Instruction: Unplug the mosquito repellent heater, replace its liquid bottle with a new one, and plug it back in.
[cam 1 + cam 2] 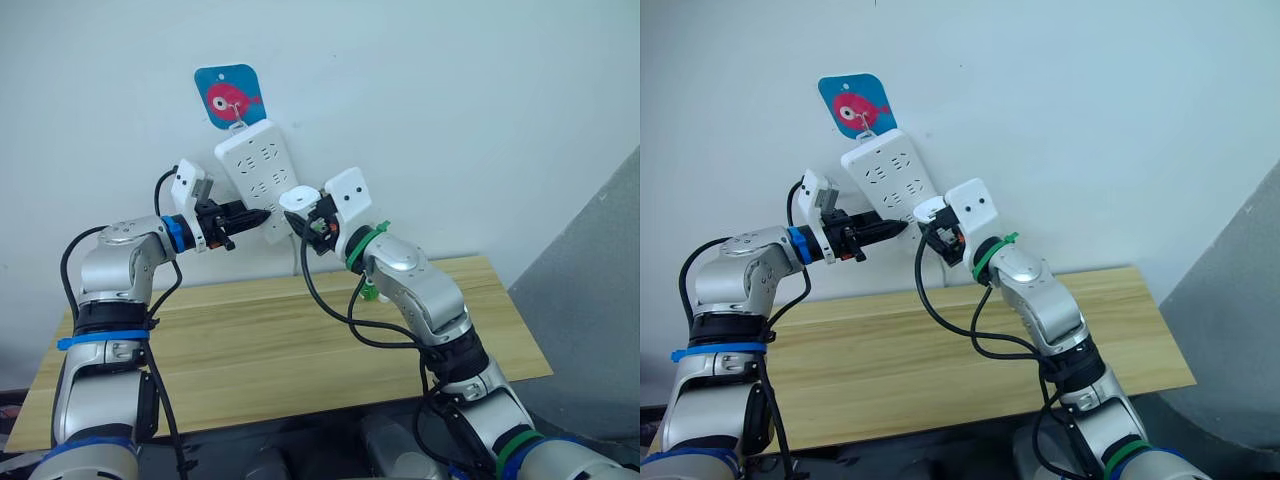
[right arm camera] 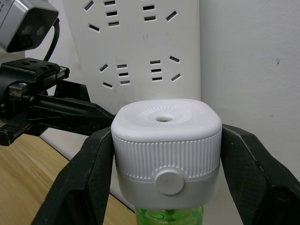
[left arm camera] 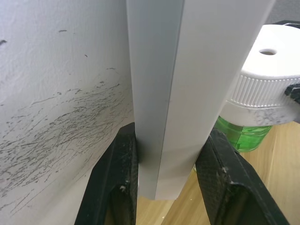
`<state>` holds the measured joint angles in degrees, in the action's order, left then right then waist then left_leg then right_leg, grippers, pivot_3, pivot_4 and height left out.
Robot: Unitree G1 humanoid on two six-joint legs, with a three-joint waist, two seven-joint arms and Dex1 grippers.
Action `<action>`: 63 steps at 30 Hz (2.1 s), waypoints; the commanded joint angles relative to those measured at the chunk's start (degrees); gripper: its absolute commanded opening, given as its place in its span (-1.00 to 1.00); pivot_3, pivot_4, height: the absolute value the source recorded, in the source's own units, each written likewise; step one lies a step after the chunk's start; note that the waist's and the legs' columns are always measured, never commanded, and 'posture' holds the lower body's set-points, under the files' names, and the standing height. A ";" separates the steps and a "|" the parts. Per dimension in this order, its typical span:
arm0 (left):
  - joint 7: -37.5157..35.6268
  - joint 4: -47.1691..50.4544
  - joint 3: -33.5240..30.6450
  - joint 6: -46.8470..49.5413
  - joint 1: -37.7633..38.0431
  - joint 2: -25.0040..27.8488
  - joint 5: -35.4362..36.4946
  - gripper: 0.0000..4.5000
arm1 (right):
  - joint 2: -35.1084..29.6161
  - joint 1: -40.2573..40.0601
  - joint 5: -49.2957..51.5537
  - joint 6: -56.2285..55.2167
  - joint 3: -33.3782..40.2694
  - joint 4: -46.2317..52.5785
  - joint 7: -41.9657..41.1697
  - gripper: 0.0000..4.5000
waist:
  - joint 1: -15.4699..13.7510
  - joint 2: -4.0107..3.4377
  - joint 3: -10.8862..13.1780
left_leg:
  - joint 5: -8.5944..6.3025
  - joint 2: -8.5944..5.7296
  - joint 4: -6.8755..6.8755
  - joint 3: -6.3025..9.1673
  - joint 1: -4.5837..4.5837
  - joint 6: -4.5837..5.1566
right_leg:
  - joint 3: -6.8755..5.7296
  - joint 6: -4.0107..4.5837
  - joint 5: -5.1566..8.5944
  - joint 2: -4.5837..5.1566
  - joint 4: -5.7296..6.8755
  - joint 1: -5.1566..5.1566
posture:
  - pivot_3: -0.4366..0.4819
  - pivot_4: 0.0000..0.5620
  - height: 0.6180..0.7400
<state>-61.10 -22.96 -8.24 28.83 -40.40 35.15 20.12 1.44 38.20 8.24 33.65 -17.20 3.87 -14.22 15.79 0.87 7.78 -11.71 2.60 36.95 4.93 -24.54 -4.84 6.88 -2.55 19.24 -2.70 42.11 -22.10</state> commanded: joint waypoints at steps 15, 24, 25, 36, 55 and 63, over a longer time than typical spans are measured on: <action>-1.35 5.43 -0.39 2.94 -0.51 -2.13 3.62 -0.41 | 3.83 1.78 -1.03 3.41 0.82 -5.62 -1.58 0.30 | -0.06 0.00 -0.11 | 0.00 0.00 -0.01 0.00 0.09 -0.01 | 0.00 0.00 0.00 0.00 0.00 0.07 | -0.51 -0.71 0.41; -0.42 2.17 0.93 -3.64 -0.52 -0.95 -0.71 -0.41 | 2.65 1.25 0.71 6.20 2.34 -2.10 -4.21 0.75 | -0.27 0.02 -0.12 | 0.01 0.02 -0.04 -0.01 0.18 0.00 | 0.02 0.00 0.00 -0.03 -0.02 0.15 | -0.53 -0.70 0.41; -0.28 1.63 1.02 -4.35 -0.74 -0.88 -1.09 -0.41 | 2.40 1.20 0.89 6.99 2.48 -1.51 -4.47 0.90 | -0.52 0.03 -0.12 | 0.00 0.02 -0.05 0.00 0.16 0.00 | 0.01 0.00 0.00 -0.02 -0.03 0.14 | -0.53 -0.70 0.41; 0.31 -1.37 0.85 -8.04 -1.37 0.36 -1.68 -0.41 | -8.32 -5.14 4.66 20.77 1.16 17.12 -10.12 1.00 | -1.46 0.03 -0.12 | 0.00 -0.09 -0.05 0.04 -0.25 -0.01 | -0.05 0.12 -0.06 0.12 -0.21 -0.12 | -0.52 -0.69 0.41; -0.68 -5.02 0.10 -13.99 0.08 5.13 -3.15 0.99 | -14.78 -5.09 8.99 19.91 0.92 24.53 -14.41 1.00 | -1.65 0.04 -0.11 | -0.01 -0.02 -0.07 0.04 -0.25 -0.01 | -0.05 0.00 0.02 0.02 -0.21 -0.14 | -0.45 -0.72 0.41; -3.63 10.36 -4.46 -11.90 14.14 12.15 0.50 1.00 | -14.11 -4.98 9.30 15.52 -1.17 23.59 -16.19 0.48 | -1.33 0.05 -0.11 | -0.01 0.06 -0.16 0.00 -0.22 0.00 | 0.01 0.02 0.02 0.01 -0.19 -0.20 | -0.42 -0.72 0.41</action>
<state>-64.26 -17.54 -9.66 16.39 -27.15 45.61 18.38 -13.23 32.22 17.03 51.34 -17.89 25.85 -29.95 14.46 0.92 7.67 -11.72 2.69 36.78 4.96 -24.76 -4.85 6.87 -2.51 19.28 -2.69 41.94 -22.31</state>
